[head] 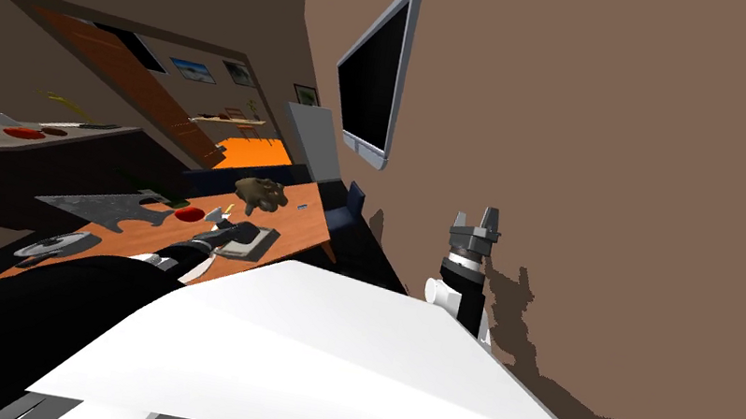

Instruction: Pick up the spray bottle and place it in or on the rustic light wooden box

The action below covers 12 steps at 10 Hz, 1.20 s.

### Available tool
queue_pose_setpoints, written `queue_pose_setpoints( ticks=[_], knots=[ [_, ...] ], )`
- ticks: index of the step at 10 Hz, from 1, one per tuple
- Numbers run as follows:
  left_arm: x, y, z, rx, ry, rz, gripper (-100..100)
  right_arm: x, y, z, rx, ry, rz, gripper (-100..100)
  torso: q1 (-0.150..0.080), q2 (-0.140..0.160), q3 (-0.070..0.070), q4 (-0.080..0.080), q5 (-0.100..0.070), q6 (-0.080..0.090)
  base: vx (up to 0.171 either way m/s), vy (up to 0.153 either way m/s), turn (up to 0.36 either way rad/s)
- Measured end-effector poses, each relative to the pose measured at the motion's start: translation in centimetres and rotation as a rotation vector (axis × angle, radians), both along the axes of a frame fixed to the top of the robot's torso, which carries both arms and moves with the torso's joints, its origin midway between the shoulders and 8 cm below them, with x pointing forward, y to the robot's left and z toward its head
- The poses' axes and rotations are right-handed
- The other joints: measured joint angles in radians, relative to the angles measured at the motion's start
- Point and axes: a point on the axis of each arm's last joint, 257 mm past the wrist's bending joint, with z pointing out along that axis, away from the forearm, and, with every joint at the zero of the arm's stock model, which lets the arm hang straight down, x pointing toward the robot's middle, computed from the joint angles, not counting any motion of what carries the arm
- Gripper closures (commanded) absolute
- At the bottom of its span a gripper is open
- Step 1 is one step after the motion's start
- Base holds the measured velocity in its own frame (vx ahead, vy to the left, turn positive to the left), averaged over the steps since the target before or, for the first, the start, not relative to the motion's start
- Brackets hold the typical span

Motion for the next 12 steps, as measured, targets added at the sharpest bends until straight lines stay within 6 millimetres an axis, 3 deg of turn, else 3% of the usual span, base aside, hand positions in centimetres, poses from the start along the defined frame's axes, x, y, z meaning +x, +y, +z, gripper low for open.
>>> queue_pose_setpoints(
  ticks=[2, 3, 7, 8, 9, 12],
  knots=[
    [-1.7, 0.9, 0.8, -0.007, 0.0, 0.043, 100, 0.0, 0.0, 0.0, 0.0, 0.0, 0.0, 0, 0.002, -0.001, -0.001, 0.0, 0.0, -0.001, 0.084, 0.111, 0.046],
    [-1.8, 1.1, 0.9, -0.006, -0.001, 0.047, -100, 0.0, 0.0, 0.0, 0.0, 0.0, 0.0, 0, -0.003, 0.001, 0.001, 0.0, 0.001, 0.0, 0.008, 0.014, -0.004],
    [-1.8, 1.1, 0.9, -0.005, -0.001, 0.047, -100, 0.0, 0.0, 0.0, 0.0, 0.0, 0.0, 0, -0.009, 0.005, 0.003, 0.001, -0.001, 0.0, 0.001, 0.002, 0.0],
    [-1.8, 1.1, 0.9, -0.005, -0.001, 0.047, 0, 0.0, 0.0, 0.0, 0.0, 0.0, 0.0, 0, -0.01, 0.005, 0.003, 0.001, -0.001, 0.0, 0.0, 0.0, 0.0],
    [-1.8, 1.1, 0.9, -0.005, -0.001, 0.047, -100, 0.0, 0.0, 0.0, 0.0, 0.0, 0.0, 0, -0.01, 0.005, 0.003, 0.001, -0.001, 0.0, -0.073, -0.045, -0.077],
    [-0.1, 1.0, -1.4, -0.055, 0.005, 0.03, -100, 0.0, 0.0, 0.0, 0.0, 0.0, 0.0, 0, -0.011, 0.009, 0.005, 0.002, -0.001, 0.0, -0.073, -0.035, -0.039]
  ],
)
